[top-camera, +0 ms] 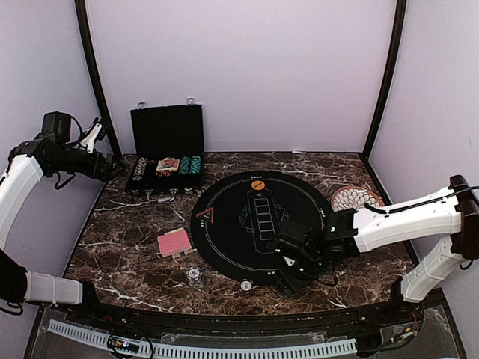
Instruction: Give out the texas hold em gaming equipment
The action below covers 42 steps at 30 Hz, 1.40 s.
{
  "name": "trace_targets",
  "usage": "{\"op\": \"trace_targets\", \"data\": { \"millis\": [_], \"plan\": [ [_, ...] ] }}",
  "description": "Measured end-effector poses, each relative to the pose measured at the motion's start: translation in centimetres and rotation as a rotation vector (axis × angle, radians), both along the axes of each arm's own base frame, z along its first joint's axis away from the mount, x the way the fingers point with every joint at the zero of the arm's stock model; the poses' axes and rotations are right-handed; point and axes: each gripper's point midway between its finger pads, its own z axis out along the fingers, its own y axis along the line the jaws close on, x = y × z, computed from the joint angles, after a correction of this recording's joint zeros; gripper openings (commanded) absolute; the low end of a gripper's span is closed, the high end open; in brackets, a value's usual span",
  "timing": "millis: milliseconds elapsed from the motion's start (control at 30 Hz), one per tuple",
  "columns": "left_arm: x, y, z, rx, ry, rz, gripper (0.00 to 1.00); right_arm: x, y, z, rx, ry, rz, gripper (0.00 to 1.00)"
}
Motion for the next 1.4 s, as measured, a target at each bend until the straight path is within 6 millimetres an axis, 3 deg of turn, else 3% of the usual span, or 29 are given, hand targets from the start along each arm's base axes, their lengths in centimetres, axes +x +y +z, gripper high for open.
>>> {"op": "trace_targets", "data": {
  "millis": [800, 1033, 1233, 1400],
  "plan": [
    [0.0, -0.1, 0.0, -0.003, 0.000, -0.002, 0.99, 0.3, -0.1, -0.5, -0.003, -0.012, -0.017, 0.21],
    [0.0, -0.1, 0.1, -0.006, -0.001, -0.006, 0.99, 0.4, -0.4, -0.2, -0.022, -0.022, -0.020, 0.13],
    [-0.1, -0.2, 0.1, -0.008, -0.001, -0.007, 0.99, 1.2, 0.5, 2.2, -0.011, -0.053, -0.018, 0.11],
    [-0.1, -0.2, 0.3, -0.007, -0.007, -0.007, 0.99, 3.1, 1.8, 5.2, 0.041, -0.086, -0.037, 0.10]
  ]
}}
